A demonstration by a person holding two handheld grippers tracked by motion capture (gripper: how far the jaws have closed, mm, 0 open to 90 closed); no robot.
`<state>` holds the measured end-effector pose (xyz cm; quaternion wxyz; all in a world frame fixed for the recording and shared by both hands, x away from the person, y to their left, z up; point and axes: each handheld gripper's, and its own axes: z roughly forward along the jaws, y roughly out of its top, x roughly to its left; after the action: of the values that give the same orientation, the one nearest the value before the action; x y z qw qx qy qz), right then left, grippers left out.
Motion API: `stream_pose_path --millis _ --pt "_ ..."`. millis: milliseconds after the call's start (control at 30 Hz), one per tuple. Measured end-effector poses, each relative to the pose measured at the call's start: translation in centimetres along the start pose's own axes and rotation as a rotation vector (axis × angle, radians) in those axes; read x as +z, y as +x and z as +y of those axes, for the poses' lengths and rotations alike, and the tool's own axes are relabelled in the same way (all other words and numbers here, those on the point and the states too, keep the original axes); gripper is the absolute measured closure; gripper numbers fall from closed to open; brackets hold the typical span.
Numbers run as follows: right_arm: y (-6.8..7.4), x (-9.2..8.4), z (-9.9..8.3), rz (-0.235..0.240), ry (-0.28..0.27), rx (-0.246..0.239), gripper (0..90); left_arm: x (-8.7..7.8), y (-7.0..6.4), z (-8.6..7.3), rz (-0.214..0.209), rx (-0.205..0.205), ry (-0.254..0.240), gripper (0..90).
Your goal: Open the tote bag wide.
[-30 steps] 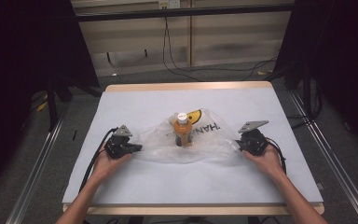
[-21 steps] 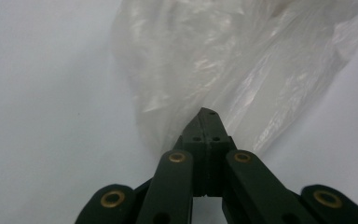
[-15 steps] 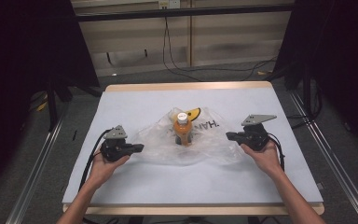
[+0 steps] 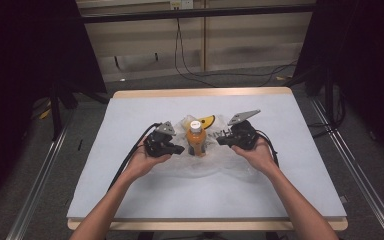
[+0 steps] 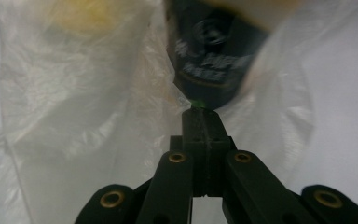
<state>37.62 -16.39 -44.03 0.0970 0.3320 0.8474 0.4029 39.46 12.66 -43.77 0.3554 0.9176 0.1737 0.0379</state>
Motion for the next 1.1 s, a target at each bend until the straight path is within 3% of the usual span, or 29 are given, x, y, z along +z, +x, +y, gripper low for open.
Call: stream_pose_path --millis 133,333,433,500,567,600,667,733,767,800,833,867,900,967,1000,1100 --pt "0.1 1.4 0.2 0.031 0.039 -0.011 90.0 1.6 1.0 -0.1 0.008 -0.039 0.026 90.0" --pt "-0.6 3.8 1.0 0.067 0.122 -0.026 90.0 3.5 0.6 -0.8 0.014 -0.024 0.094 90.0" --pt "-0.9 4.7 0.8 0.065 0.155 -0.025 90.0 3.1 0.8 -1.2 0.029 -0.035 0.095 90.0" --pt "-1.1 4.8 0.4 0.057 0.184 -0.026 90.0 2.5 1.0 -1.4 0.088 -0.006 0.137 90.0" --pt "-1.4 4.7 0.0 0.039 0.215 -0.033 90.0 2.0 1.5 -1.8 0.109 -0.011 0.159 90.0" --pt "-1.4 4.5 -0.3 0.048 0.205 -0.028 90.0 1.7 1.8 -2.0 0.133 -0.014 0.169 90.0" --pt "-1.4 3.9 -0.6 0.041 0.219 -0.046 90.0 1.2 2.7 -2.5 0.137 -0.054 0.161 90.0" --pt "-1.1 3.1 -1.1 0.032 0.247 -0.059 90.0 0.7 3.2 -2.9 0.223 -0.039 0.192 90.0" --pt "-1.1 2.7 -1.3 0.015 0.255 -0.09 90.0 0.4 3.7 -3.2 0.216 -0.047 0.201 90.0" --pt "-1.1 2.3 -1.4 0.008 0.274 -0.106 90.0 0.1 4.1 -3.5 0.206 -0.085 0.187 90.0" --pt "-1.1 1.4 -2.0 0.011 0.298 -0.133 90.0 -0.2 4.5 -3.7 0.245 -0.063 0.219 90.0" --pt "-1.1 1.4 -2.0 0.011 0.298 -0.133 90.0 -0.6 4.7 -3.9 0.263 -0.074 0.238 90.0" --pt "-1.1 0.9 -2.3 0.012 0.303 -0.141 90.0 -0.9 5.0 -4.2 0.251 -0.086 0.228 90.0" --pt "-1.3 0.0 -3.0 0.017 0.312 -0.146 90.0 -1.1 5.1 -4.6 0.27 -0.113 0.214 90.0" --pt "-1.3 -0.4 -3.4 0.007 0.311 -0.148 90.0 -1.3 5.2 -4.7 0.269 -0.099 0.224 90.0" --pt "-1.5 -1.6 -4.4 -0.004 0.308 -0.145 90.0 -1.5 5.1 -5.0 0.288 -0.107 0.235 90.0"
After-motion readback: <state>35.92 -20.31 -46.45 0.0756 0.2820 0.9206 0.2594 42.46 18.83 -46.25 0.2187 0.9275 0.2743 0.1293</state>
